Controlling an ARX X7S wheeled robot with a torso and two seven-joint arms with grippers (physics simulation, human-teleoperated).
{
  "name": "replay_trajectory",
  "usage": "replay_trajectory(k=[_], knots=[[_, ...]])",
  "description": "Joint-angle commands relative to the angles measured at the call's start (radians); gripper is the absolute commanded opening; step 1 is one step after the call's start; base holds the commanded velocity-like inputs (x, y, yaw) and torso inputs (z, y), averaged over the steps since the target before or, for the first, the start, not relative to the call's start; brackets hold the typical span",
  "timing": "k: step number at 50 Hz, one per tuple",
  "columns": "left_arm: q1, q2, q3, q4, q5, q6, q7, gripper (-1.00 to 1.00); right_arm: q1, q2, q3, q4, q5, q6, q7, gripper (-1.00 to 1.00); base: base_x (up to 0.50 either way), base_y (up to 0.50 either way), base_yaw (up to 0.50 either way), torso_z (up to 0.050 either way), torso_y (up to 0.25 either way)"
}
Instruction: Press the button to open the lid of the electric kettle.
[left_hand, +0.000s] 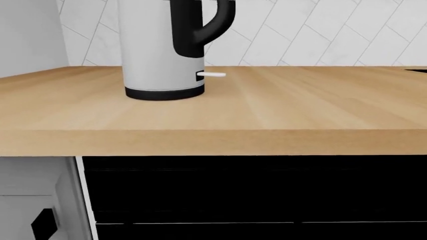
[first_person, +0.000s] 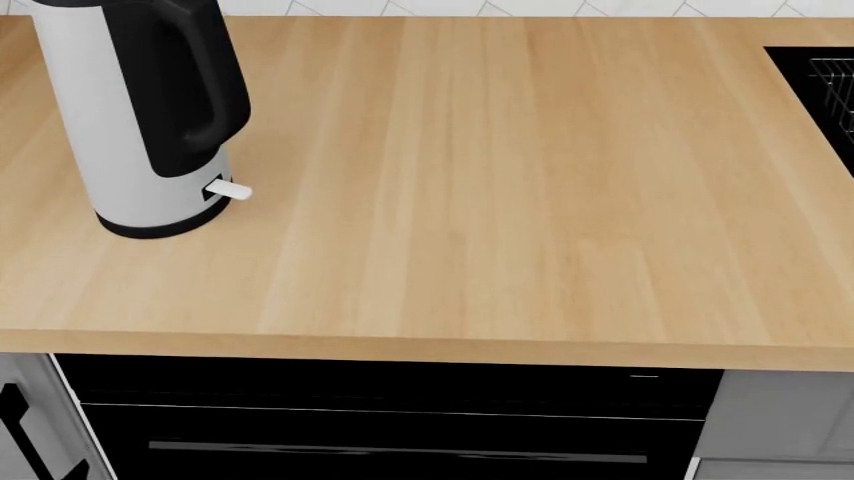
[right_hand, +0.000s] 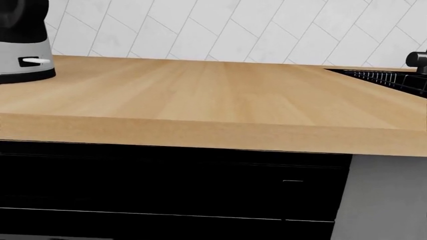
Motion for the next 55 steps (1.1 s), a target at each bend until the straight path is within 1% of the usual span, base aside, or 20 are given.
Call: replay_trajectory(k=[1,5,6,7,8,15,18,21,24,27,30,33,39,40,46,47,48,51,53,55], knots=[[0.011,-0.008,0.006,-0.025,-0.020,0.014,-0.014,1.00,-0.008,0.012,-0.012,-0.004,0.011,-0.003,0.012,1.00,0.00,0.00,0.00,0.000,0.000],[0.010,-0.008,0.005,-0.024,-0.025,0.003,-0.017,1.00,-0.007,0.012,-0.013,-0.003,0.013,-0.004,0.012,1.00,0.00,0.00,0.00,0.000,0.000],[-0.198,0.030,-0.030,-0.205,0.023,0.124,0.033,1.00,-0.015,-0.091,0.103,0.005,-0.085,-0.005,-0.108,1.00,0.00,0.00,0.00,0.000,0.000],[-0.048,0.095,-0.104,-0.055,0.090,0.005,0.110,1.00,-0.016,-0.085,0.092,0.012,-0.091,-0.003,-0.105,1.00,0.00,0.00,0.00,0.000,0.000],[0.016,0.088,-0.091,-0.025,0.092,0.001,0.105,1.00,-0.018,-0.082,0.088,0.010,-0.087,-0.001,-0.102,1.00,0.00,0.00,0.00,0.000,0.000],[0.029,0.065,-0.053,0.021,0.063,-0.020,0.097,1.00,-0.013,-0.064,0.067,0.001,-0.075,0.027,-0.082,1.00,0.00,0.00,0.00,0.000,0.000],[0.035,0.061,-0.045,0.095,0.047,-0.068,0.089,1.00,0.000,-0.054,0.065,-0.034,-0.073,0.060,-0.074,1.00,0.00,0.00,0.00,0.000,0.000],[0.037,0.051,-0.025,0.203,0.050,-0.155,0.082,1.00,0.004,-0.043,0.062,-0.144,-0.078,0.153,-0.067,1.00,0.00,0.00,0.00,0.000,0.000],[0.029,0.040,-0.019,0.359,0.047,-0.282,0.066,1.00,0.027,-0.034,0.064,-0.288,-0.074,0.287,-0.067,1.00,0.00,0.00,0.00,0.000,0.000],[-0.054,0.017,-0.014,0.548,0.054,-0.504,0.060,1.00,0.087,-0.030,0.070,-0.455,-0.068,0.479,-0.063,1.00,0.00,0.00,0.00,0.000,0.000],[-0.125,0.011,-0.017,0.659,0.038,-0.665,0.058,1.00,0.112,-0.027,0.072,-0.523,-0.059,0.559,-0.062,1.00,0.00,0.00,0.00,0.000,0.000],[-0.217,0.003,-0.018,0.794,0.011,-0.880,0.062,1.00,0.149,-0.021,0.065,-0.598,-0.055,0.658,-0.061,1.00,0.00,0.00,0.00,0.000,0.000],[-0.308,0.003,-0.036,0.921,-0.028,-1.124,0.063,1.00,0.268,-0.004,0.064,-0.701,-0.041,0.855,-0.070,1.00,0.00,0.00,0.00,0.000,0.000],[-0.309,0.003,-0.037,0.925,-0.031,-1.132,0.063,1.00,0.278,-0.003,0.066,-0.707,-0.038,0.868,-0.070,1.00,0.00,0.00,0.00,0.000,0.000],[-0.433,0.017,-0.054,0.991,-0.088,-1.389,0.049,1.00,0.334,0.000,0.069,-0.763,-0.031,0.990,-0.063,1.00,0.00,0.00,0.00,0.000,0.000],[-0.468,0.020,-0.074,0.992,-0.142,-1.440,0.012,1.00,0.358,0.000,0.069,-0.792,-0.030,1.042,-0.061,1.00,0.00,0.00,0.00,0.000,0.000],[-0.467,0.007,-0.083,0.992,-0.192,-1.437,-0.023,1.00,0.372,0.000,0.069,-0.804,-0.030,1.069,-0.058,1.00,0.00,0.00,0.00,0.000,0.000],[-0.559,-0.027,-0.209,0.992,-0.590,-1.541,-0.280,1.00,0.443,-0.008,0.083,-0.857,-0.012,1.183,-0.066,1.00,0.00,0.00,0.00,0.000,0.000],[-0.596,-0.023,-0.285,0.987,-0.755,-1.595,-0.371,1.00,0.494,-0.016,0.102,-0.891,0.000,1.250,-0.070,1.00,0.00,0.00,0.00,0.000,0.000],[-0.616,-0.044,-0.343,0.953,-0.924,-1.595,-0.491,1.00,0.519,-0.019,0.121,-0.902,0.004,1.284,-0.070,1.00,0.00,0.00,0.00,0.000,0.000]])
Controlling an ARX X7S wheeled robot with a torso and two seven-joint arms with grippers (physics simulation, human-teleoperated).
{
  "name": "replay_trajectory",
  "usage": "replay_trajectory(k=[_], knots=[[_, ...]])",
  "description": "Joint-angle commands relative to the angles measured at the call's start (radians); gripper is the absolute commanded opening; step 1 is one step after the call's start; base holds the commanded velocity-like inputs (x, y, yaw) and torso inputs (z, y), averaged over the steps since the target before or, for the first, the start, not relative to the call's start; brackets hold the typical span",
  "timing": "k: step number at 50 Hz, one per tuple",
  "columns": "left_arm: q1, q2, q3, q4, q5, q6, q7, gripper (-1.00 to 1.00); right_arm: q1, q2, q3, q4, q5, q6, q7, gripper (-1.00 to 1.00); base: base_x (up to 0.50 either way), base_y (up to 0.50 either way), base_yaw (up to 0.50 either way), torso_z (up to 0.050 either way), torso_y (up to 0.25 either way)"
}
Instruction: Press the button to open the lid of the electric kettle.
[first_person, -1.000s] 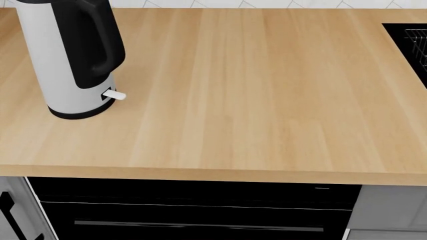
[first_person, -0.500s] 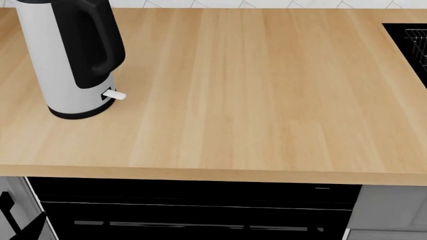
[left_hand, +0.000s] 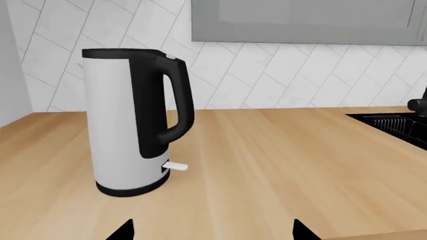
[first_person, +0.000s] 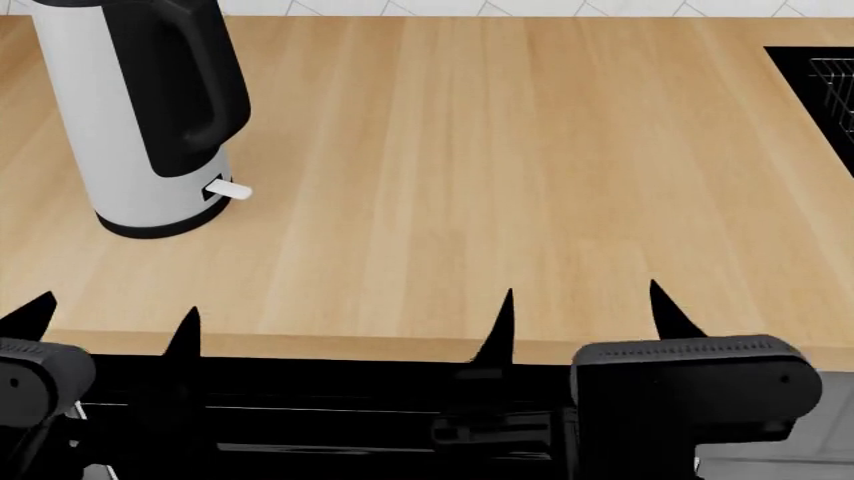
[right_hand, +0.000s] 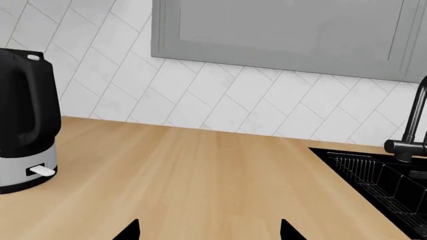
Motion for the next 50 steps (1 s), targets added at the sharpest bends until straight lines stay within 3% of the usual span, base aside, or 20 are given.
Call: replay_trajectory(k=[1,3,6,13,17,23,39,43,50], knots=[[-0.206,-0.040,-0.253,0.052,-0.680,-0.303,-0.431,1.00,0.186,-0.021,0.065,-0.155,0.019,0.320,-0.008,1.00,0.00,0.00,0.00,0.000,0.000],[-0.213,-0.075,-0.257,0.003,-0.822,-0.302,-0.544,1.00,0.193,-0.021,0.077,-0.162,0.024,0.336,-0.010,1.00,0.00,0.00,0.00,0.000,0.000],[-0.234,-0.063,-0.320,-0.078,-0.940,-0.292,-0.668,1.00,0.207,-0.010,0.070,-0.173,0.025,0.373,-0.006,1.00,0.00,0.00,0.00,0.000,0.000],[-0.298,-0.112,-0.263,-0.175,-1.165,-0.260,-0.875,1.00,0.212,-0.034,0.112,-0.133,0.045,0.407,-0.016,1.00,0.00,0.00,0.00,0.000,0.000],[-0.306,-0.144,-0.244,-0.178,-1.210,-0.241,-0.901,1.00,0.196,-0.011,0.079,-0.130,0.044,0.390,-0.014,1.00,0.00,0.00,0.00,0.000,0.000],[-0.294,-0.166,-0.241,-0.168,-1.161,-0.229,-0.856,1.00,0.166,0.005,0.071,-0.134,0.043,0.365,-0.008,1.00,0.19,0.00,0.00,0.000,0.000],[-0.310,-0.236,-0.165,-0.153,-1.310,-0.165,-1.010,1.00,0.107,0.010,0.073,-0.113,0.059,0.311,-0.008,1.00,0.40,0.00,0.00,0.000,0.000],[-0.293,-0.238,-0.175,-0.144,-1.309,-0.151,-0.998,1.00,0.110,0.005,0.080,-0.122,0.068,0.321,-0.010,1.00,0.43,0.00,0.00,0.000,0.000],[-0.306,-0.277,-0.123,-0.115,-1.401,-0.110,-1.096,1.00,0.107,0.008,0.082,-0.134,0.076,0.332,-0.007,1.00,0.43,0.00,0.00,0.000,0.000]])
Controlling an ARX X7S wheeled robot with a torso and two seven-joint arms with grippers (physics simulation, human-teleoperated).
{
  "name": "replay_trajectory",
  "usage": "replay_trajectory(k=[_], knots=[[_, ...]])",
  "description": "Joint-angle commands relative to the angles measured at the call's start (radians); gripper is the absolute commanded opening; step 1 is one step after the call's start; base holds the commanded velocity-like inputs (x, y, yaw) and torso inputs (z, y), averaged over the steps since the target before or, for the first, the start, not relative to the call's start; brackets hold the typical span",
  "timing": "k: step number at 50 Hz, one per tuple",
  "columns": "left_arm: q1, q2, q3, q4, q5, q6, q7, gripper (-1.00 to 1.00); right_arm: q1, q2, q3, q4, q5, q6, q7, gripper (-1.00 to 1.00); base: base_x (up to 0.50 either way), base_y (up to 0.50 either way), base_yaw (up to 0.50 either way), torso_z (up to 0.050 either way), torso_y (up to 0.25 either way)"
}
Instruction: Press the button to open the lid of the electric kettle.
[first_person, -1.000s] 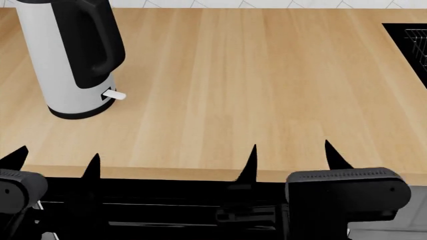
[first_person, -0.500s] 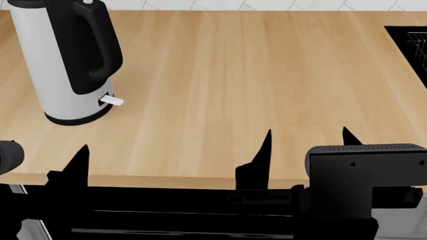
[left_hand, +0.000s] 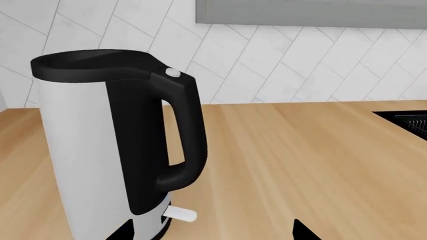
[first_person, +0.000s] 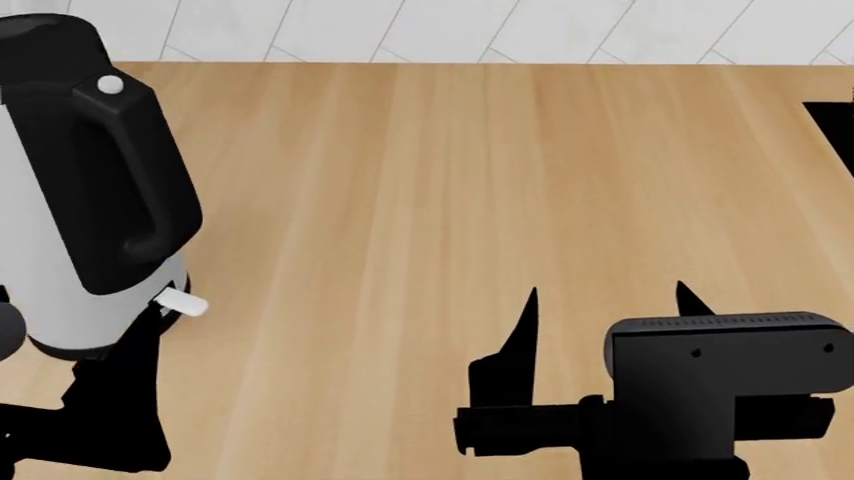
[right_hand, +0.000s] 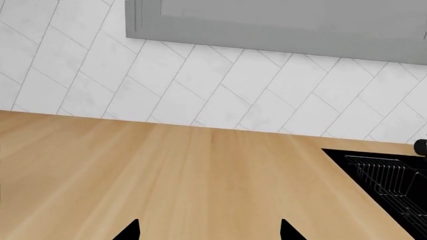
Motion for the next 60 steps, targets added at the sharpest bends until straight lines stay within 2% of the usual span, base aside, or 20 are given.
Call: replay_trajectory(k=[1,20,31,39,48,54,60], knots=[[-0.022,-0.045,0.052,0.042,-0.100,0.056,-0.104,1.00,-0.006,-0.008,0.014,-0.011,0.005,0.014,-0.006,1.00,0.43,0.00,0.00,0.000,0.000],[0.009,-0.061,0.058,0.064,-0.084,0.085,-0.103,1.00,-0.048,0.007,-0.002,0.016,0.017,-0.047,-0.001,1.00,0.43,0.00,0.00,0.000,0.001],[-0.024,-0.103,0.088,0.085,-0.166,0.153,-0.190,1.00,-0.053,0.014,-0.009,0.018,0.022,-0.054,0.007,1.00,0.09,0.00,0.00,0.000,0.001],[-0.131,-0.155,0.208,0.111,-0.272,0.237,-0.321,1.00,-0.061,0.020,-0.012,0.018,0.026,-0.056,0.011,1.00,0.00,0.00,0.00,0.000,0.000],[-0.227,-0.206,0.290,0.082,-0.284,0.305,-0.318,1.00,-0.064,0.020,-0.009,0.025,0.034,-0.060,0.014,1.00,0.00,0.00,0.00,0.000,0.000],[-0.396,-0.301,0.455,0.055,-0.314,0.432,-0.331,1.00,-0.072,0.024,-0.004,0.030,0.039,-0.067,0.015,1.00,0.00,0.00,0.00,0.000,0.000],[-0.477,-0.363,0.553,0.037,-0.304,0.515,-0.331,1.00,-0.082,0.027,-0.007,0.034,0.042,-0.084,0.016,1.00,0.00,0.00,0.00,0.000,0.000]])
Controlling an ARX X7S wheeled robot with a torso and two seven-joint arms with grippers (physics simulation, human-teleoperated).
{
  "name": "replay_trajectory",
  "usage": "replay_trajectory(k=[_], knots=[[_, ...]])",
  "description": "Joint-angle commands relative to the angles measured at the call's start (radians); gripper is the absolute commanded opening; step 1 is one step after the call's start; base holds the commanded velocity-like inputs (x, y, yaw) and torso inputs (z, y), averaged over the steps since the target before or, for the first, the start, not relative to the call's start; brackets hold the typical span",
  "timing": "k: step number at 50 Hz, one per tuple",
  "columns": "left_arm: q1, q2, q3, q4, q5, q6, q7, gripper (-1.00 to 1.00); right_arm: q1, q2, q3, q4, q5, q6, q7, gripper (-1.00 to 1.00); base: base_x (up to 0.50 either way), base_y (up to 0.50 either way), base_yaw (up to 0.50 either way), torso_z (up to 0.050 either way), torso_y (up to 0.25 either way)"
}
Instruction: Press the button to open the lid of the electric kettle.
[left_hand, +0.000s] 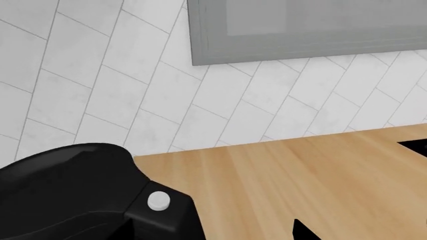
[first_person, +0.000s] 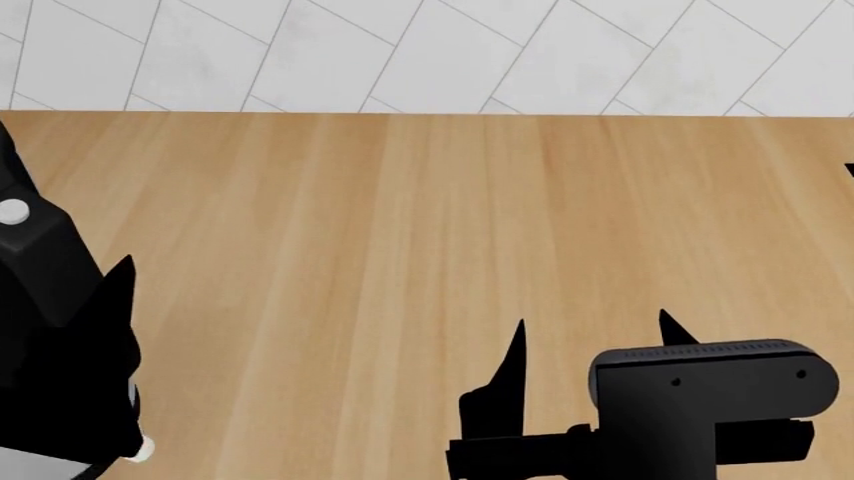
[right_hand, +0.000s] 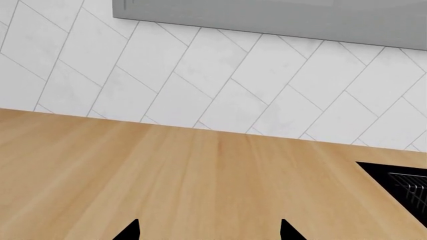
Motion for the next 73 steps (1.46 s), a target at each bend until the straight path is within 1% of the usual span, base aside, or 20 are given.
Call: replay_trajectory(k=[1,9,10,14,19,22,28,30,36,42,51,57,64,70,73], knots=[[-0.191,-0.107,0.187,-0.016,0.003,0.162,-0.005,-1.00,-0.016,-0.004,0.010,0.012,-0.003,-0.024,-0.005,1.00,0.00,0.00,0.00,0.000,0.000],[-0.279,-0.153,0.291,-0.031,0.009,0.208,-0.001,-1.00,-0.036,-0.001,0.004,0.016,0.001,-0.039,-0.001,1.00,0.00,0.00,0.00,0.000,0.000],[-0.306,-0.163,0.308,-0.039,0.001,0.205,-0.003,-1.00,-0.039,-0.001,0.003,0.016,0.002,-0.039,-0.001,1.00,0.00,0.00,0.00,0.000,0.000],[-0.345,-0.189,0.329,-0.069,-0.012,0.198,0.018,-1.00,-0.039,0.000,0.009,0.009,0.009,-0.032,-0.002,1.00,0.00,0.00,0.00,0.000,0.000],[-0.375,-0.201,0.349,-0.090,-0.032,0.201,0.019,-1.00,-0.038,0.001,0.012,0.003,0.012,-0.030,0.002,1.00,0.00,0.00,0.00,0.000,0.000],[-0.357,-0.207,0.359,-0.092,-0.023,0.204,0.033,-1.00,-0.041,0.003,0.010,0.008,0.013,-0.037,0.003,1.00,0.00,0.00,0.00,0.000,0.000],[-0.276,-0.218,0.364,-0.119,0.049,0.198,0.109,-1.00,-0.054,0.006,0.010,0.012,0.016,-0.051,0.005,1.00,0.00,0.00,0.00,0.000,0.000],[-0.279,-0.213,0.376,-0.143,0.070,0.176,0.136,-1.00,-0.051,0.003,0.015,0.017,0.019,-0.055,0.006,1.00,0.00,0.00,0.00,0.000,0.000],[-0.293,-0.194,0.393,-0.213,0.089,0.160,0.170,-1.00,-0.034,0.001,0.015,0.011,0.025,-0.041,0.012,1.00,0.00,0.00,0.00,0.000,0.000],[-0.273,-0.191,0.399,-0.250,0.122,0.159,0.205,-1.00,-0.042,-0.005,0.011,0.011,0.031,-0.042,0.017,1.00,0.00,0.00,0.00,0.000,0.000],[-0.244,-0.205,0.400,-0.269,0.136,0.169,0.220,-1.00,-0.032,-0.003,0.009,0.011,0.039,-0.033,0.022,1.00,0.00,0.00,0.00,0.000,0.000],[-0.183,-0.200,0.418,-0.244,0.142,0.180,0.228,-1.00,-0.015,-0.001,0.012,0.004,0.046,-0.014,0.027,1.00,0.00,0.00,0.00,0.000,0.000],[-0.189,-0.198,0.422,-0.243,0.130,0.182,0.224,-1.00,-0.021,-0.001,0.008,0.012,0.049,-0.026,0.031,1.00,0.01,0.00,0.00,0.000,0.000],[-0.161,-0.199,0.424,-0.224,0.140,0.194,0.227,-1.00,-0.025,0.001,0.012,0.011,0.053,-0.031,0.035,1.00,0.00,0.00,0.00,0.000,0.000],[-0.177,-0.199,0.425,-0.230,0.128,0.189,0.224,-1.00,-0.029,0.002,0.010,0.016,0.054,-0.038,0.036,1.00,0.00,0.00,0.00,0.000,0.000]])
